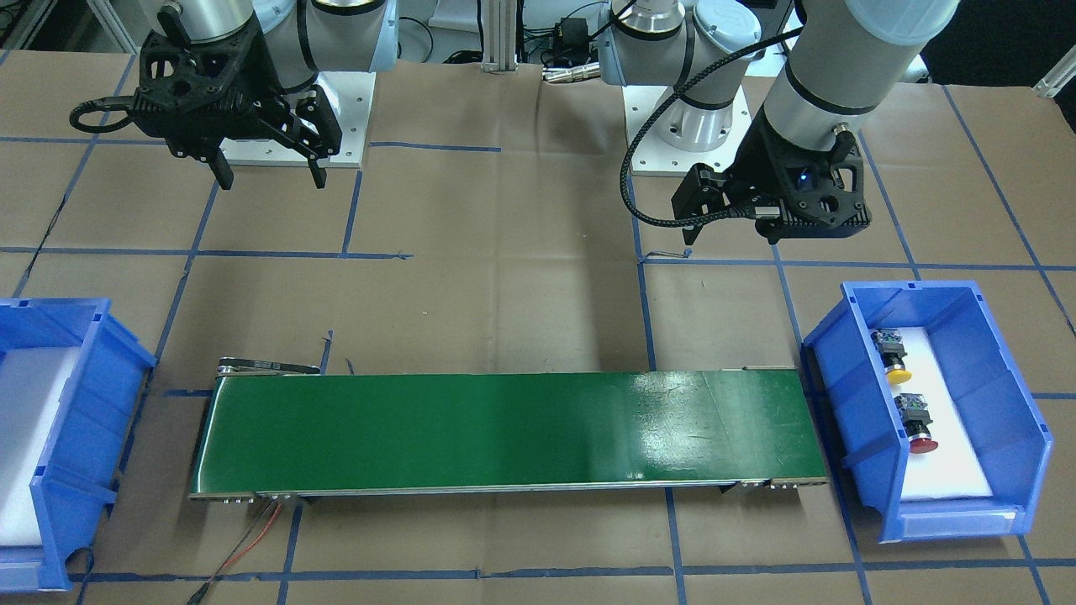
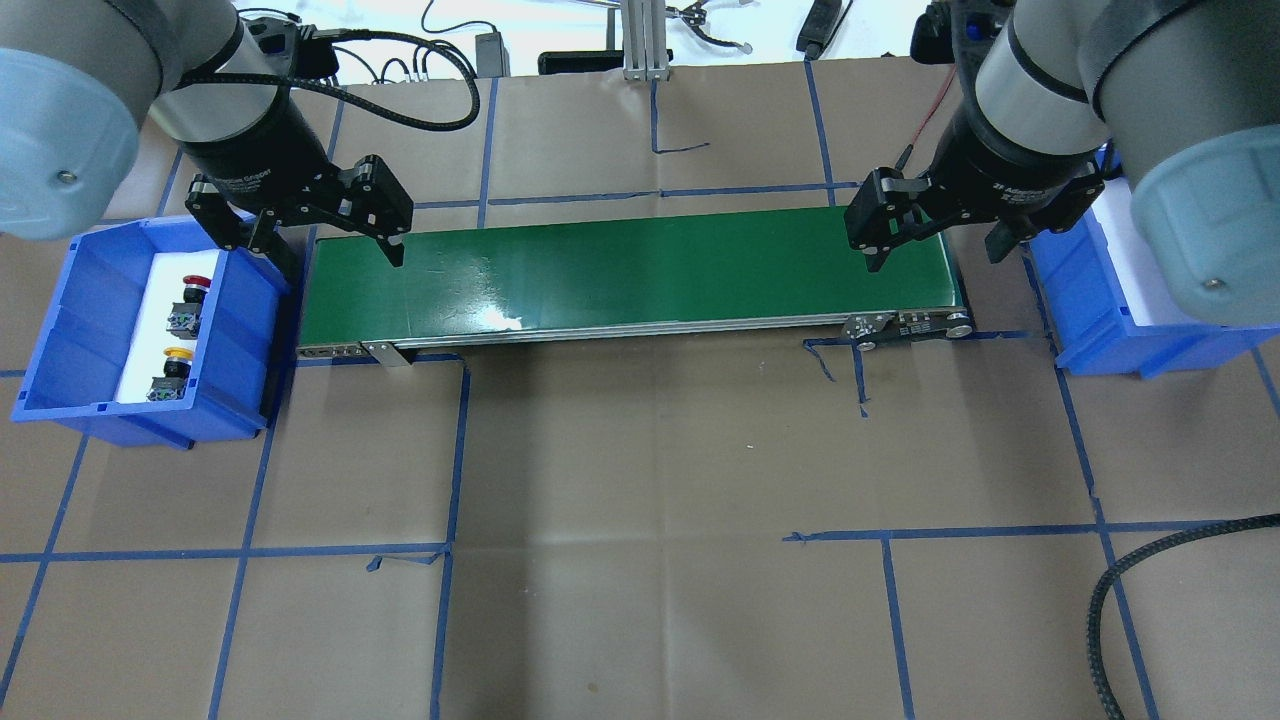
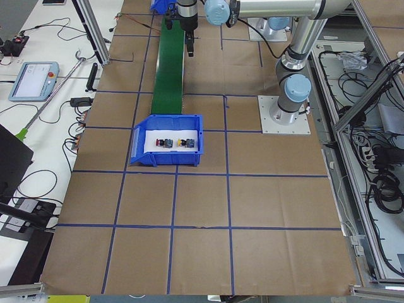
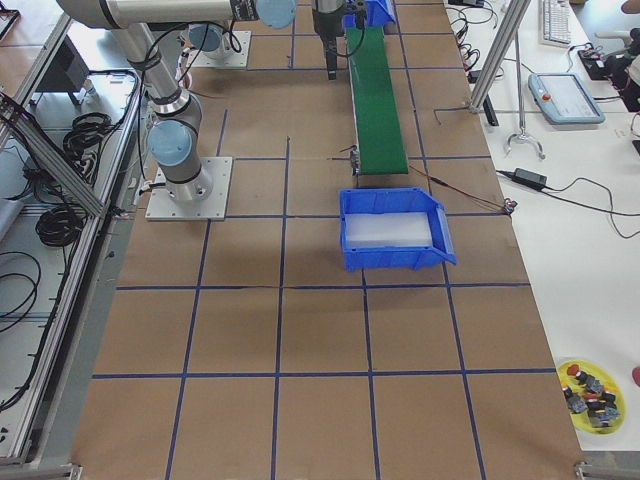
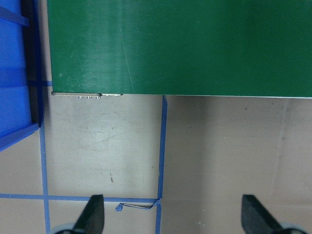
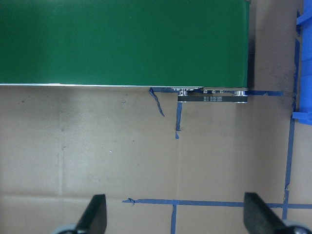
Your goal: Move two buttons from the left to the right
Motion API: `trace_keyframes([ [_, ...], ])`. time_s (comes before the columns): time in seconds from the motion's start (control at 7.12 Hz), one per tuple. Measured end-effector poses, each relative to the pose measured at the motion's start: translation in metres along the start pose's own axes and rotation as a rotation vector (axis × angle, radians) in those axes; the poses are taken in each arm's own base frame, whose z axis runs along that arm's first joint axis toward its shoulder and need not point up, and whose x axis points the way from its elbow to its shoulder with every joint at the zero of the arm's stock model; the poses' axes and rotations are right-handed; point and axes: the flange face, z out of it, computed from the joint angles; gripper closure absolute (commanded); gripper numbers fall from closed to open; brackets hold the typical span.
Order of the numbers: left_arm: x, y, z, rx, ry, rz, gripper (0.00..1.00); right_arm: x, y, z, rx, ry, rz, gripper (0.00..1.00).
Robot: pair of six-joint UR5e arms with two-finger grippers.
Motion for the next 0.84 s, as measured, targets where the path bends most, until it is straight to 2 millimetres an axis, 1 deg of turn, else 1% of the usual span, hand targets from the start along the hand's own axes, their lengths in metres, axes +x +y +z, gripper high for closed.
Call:
trace_keyframes([
  [0.42,0.0,0.0,-0.001,0.003,0.0,0.0,0.0,0.0,0.0,0.001,-0.001,0.0,0.0,0.0],
  [0.56,-0.004,-0.001,-0.001,0.003,-0.002,0.006,0.0,0.0,0.0,0.0,-0.001,0.0,0.0,0.0],
  [0.7,-0.016,-0.006,-0.002,0.006,-0.001,0.013,0.0,0.0,-0.001,0.001,-0.001,0.0,-0.001,0.0],
  [0.84,-0.039,-0.013,-0.003,0.012,0.003,0.007,0.0,0.0,-0.002,0.001,-0.002,0.0,-0.001,0.0],
])
